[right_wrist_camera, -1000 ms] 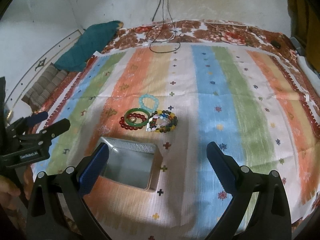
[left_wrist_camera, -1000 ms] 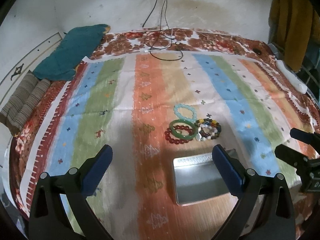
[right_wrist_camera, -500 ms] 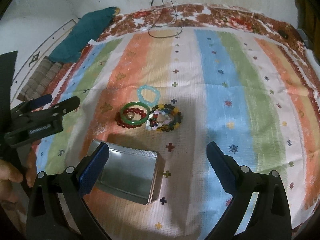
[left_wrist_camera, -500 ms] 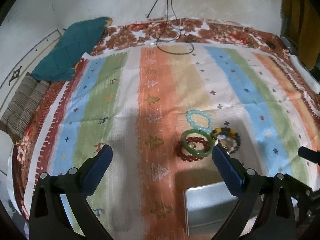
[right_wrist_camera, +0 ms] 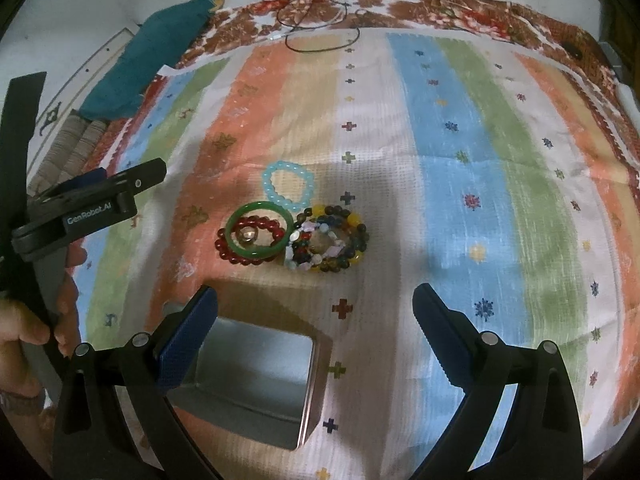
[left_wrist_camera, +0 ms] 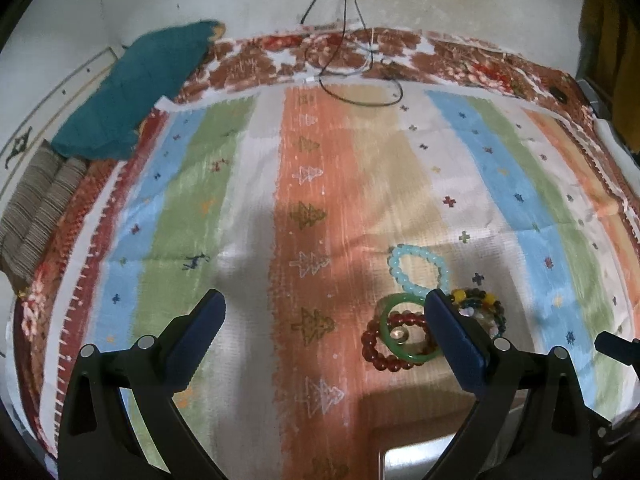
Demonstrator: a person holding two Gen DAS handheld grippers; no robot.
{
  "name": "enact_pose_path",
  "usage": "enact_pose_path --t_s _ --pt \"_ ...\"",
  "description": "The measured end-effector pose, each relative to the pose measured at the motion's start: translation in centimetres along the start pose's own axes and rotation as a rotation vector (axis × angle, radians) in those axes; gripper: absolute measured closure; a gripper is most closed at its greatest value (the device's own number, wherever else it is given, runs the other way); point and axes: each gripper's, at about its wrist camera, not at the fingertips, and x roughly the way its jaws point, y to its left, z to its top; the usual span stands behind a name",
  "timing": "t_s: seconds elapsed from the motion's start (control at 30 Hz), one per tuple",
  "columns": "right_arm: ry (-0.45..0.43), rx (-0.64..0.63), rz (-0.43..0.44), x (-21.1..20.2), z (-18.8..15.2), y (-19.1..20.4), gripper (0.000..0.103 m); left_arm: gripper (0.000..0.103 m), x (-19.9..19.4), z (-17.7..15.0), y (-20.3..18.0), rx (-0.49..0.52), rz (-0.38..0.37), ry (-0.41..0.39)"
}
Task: Organize jewelry
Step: 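Move both tools down toward the bracelet cluster beside the silver tin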
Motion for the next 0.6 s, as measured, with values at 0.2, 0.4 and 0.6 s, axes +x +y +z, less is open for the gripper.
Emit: enact_pose_path --t_s 0.2,0.4,0.6 --pt "0.033 -0.002 -0.019 1.6 0.7 0.1 0.004 0.006 2.8 0.7 -0.4 -0.005 -0.059 0.042" --pt "0.082 0.003 -0.036 3.7 1.4 -0.1 0.012 0.006 5.4 0.9 -2.5 0.082 -0.068 0.081" --pt "0.114 -0.017 -0.044 5.4 2.1 0.5 0.018 0.006 7.5 1.4 -3.5 0.118 -0.07 0.112"
